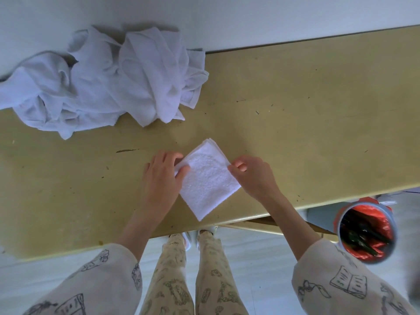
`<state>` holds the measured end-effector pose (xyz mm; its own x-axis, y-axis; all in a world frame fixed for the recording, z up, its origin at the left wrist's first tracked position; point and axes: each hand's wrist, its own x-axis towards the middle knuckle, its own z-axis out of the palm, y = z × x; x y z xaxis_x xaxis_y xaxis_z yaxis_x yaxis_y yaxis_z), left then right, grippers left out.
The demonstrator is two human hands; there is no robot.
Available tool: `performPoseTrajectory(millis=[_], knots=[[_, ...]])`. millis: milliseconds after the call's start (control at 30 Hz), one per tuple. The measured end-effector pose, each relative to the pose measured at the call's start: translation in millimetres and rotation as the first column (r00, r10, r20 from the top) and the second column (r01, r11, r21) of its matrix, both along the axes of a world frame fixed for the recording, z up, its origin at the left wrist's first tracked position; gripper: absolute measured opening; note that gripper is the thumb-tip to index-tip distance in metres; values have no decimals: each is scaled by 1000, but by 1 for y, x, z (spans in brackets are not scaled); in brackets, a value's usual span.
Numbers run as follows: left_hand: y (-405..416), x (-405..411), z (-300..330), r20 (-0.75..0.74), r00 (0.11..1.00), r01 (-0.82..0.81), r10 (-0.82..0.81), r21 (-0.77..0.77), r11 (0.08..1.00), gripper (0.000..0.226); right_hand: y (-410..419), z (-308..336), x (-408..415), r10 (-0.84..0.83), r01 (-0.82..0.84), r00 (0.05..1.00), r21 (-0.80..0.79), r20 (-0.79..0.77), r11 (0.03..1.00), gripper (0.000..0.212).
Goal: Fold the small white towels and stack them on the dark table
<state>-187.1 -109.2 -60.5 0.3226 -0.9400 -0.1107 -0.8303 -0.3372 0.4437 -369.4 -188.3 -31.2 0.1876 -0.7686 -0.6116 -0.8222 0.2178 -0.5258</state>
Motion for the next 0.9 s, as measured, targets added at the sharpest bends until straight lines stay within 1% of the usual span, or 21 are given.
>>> performPoseTrajectory(millis=[167,333,500,667,767,900], knots=[[-4,3,1,-59,998,-15,14,-11,1000,5,0,0,1,-44,44,999,-15,20,999,16],[-9,3,1,-105,994,-23,23,-2,1000,6,-2,-2,1,-45,45,999,-31,12,999,13],[-11,3,0,-93,995,-24,25,13,1000,9,-1,-3,1,-66,67,998,-36,22,997,12],[-16,4,-3,-79,997,-22,27,74,997,21,-1,-2,2,-77,78,997,-35,30,996,10],[-19,1,-4,-72,997,-18,23,75,997,18,-1,-2,3,-80,81,996,-35,29,996,10],[-22,-1,-5,-68,998,-16,18,28,999,13,0,-3,3,-77,78,997,-43,29,996,11]])
